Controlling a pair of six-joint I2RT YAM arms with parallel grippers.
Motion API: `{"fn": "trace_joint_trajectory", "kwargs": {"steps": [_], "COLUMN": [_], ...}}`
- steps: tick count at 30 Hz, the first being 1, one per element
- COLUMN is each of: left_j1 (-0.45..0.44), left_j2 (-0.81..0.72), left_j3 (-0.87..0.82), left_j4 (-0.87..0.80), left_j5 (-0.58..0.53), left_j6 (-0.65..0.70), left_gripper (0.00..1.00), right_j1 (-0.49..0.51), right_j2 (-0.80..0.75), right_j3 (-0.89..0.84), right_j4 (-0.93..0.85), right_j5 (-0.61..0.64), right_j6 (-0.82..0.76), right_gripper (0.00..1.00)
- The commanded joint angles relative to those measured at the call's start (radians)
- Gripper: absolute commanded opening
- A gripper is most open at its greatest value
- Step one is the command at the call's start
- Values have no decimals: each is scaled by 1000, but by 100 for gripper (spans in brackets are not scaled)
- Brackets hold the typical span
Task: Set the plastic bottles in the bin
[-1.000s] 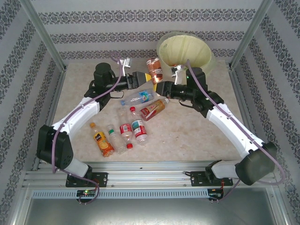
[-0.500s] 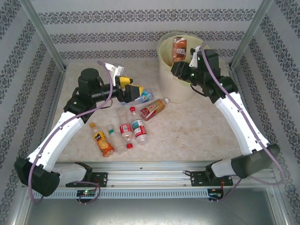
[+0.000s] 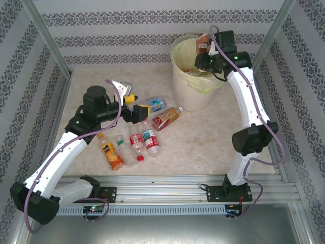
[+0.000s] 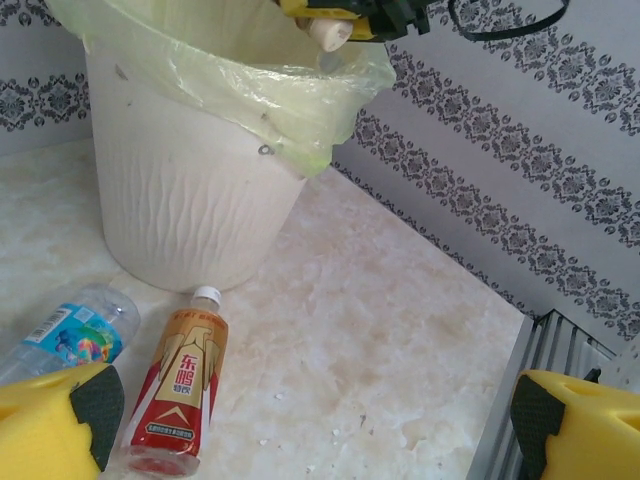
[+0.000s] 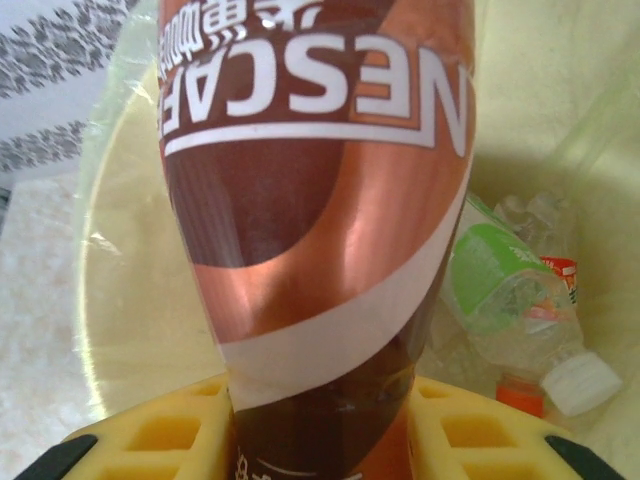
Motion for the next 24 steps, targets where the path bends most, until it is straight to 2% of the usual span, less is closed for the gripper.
{"fn": "trace_joint_trajectory", "kwargs": {"steps": [1, 7, 12, 15, 21, 24], "left_j1": [-16, -15, -15, -15, -16, -16], "left_j2": [0, 9, 10, 16, 23, 24], "left_j3": [-2, -3, -5, -7, -3, -3], "left_j4": [47, 35, 29, 27, 21, 16], "left_j5": [-1, -23, -35, -37, -37, -34], "left_j6": [23, 35, 38, 38, 41, 50], "left_gripper": [100, 100, 100, 100, 100, 100], "right_j1": [-4, -8, -11, -11, -11, -10], "right_j2": [82, 201, 211, 198, 122, 37], "right_j3": [136, 290, 295, 296, 275, 181], "right_j4": [-162, -255, -241, -227, -200, -145], "right_j5": [-23, 18, 33, 33, 24, 3], "right_j6": [-109, -122, -100, -91, -99, -107], "right_gripper": [31, 35, 50, 61, 64, 65]}}
